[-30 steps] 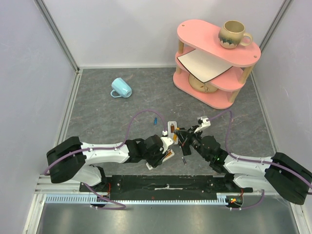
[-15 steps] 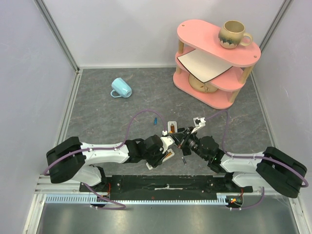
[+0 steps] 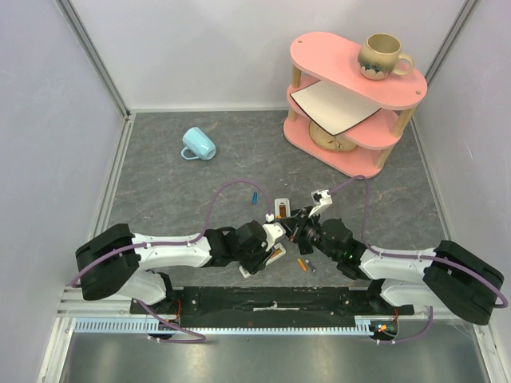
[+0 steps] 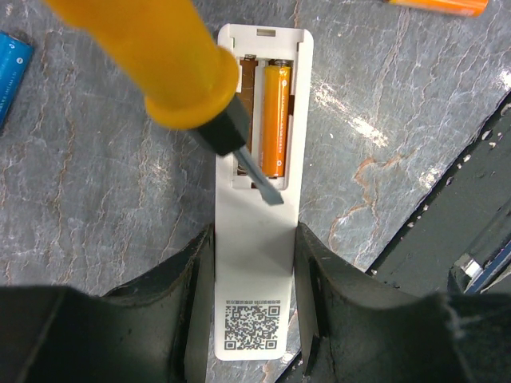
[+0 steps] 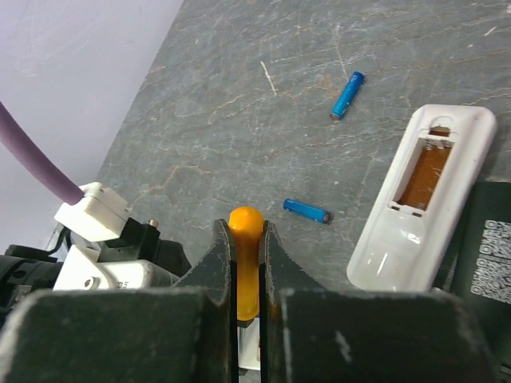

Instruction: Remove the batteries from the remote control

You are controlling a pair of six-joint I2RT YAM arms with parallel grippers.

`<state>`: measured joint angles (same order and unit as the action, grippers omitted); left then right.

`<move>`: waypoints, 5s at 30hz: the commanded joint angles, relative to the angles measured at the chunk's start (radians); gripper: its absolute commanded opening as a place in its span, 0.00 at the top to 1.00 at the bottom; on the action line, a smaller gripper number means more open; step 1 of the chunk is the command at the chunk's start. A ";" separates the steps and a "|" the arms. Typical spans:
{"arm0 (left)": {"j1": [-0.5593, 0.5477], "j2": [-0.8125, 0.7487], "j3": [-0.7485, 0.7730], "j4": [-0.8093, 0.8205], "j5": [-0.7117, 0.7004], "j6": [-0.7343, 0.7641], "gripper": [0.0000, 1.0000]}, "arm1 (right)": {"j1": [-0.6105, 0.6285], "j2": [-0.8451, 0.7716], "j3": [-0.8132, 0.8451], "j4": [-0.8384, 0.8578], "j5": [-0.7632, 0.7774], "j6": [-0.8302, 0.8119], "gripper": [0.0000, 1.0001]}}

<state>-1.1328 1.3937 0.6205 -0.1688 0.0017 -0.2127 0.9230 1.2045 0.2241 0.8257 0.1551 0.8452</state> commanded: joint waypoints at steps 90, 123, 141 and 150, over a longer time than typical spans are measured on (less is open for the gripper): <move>-0.001 -0.007 0.010 0.055 -0.051 -0.017 0.98 | 0.005 -0.083 -0.045 0.181 -0.071 0.080 1.00; -0.002 -0.041 0.004 0.058 -0.046 -0.016 0.98 | 0.005 -0.485 0.034 -0.446 0.190 -0.135 1.00; -0.002 -0.070 0.091 0.075 -0.008 0.021 0.98 | 0.005 -0.612 0.069 -0.608 0.245 -0.172 1.00; 0.001 -0.071 0.127 0.057 -0.017 0.009 0.98 | 0.005 -0.668 0.066 -0.649 0.265 -0.176 1.00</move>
<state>-1.1343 1.3380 0.7002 -0.1432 -0.0162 -0.2188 0.9257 0.5560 0.2478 0.1928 0.3897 0.6788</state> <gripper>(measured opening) 0.456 0.062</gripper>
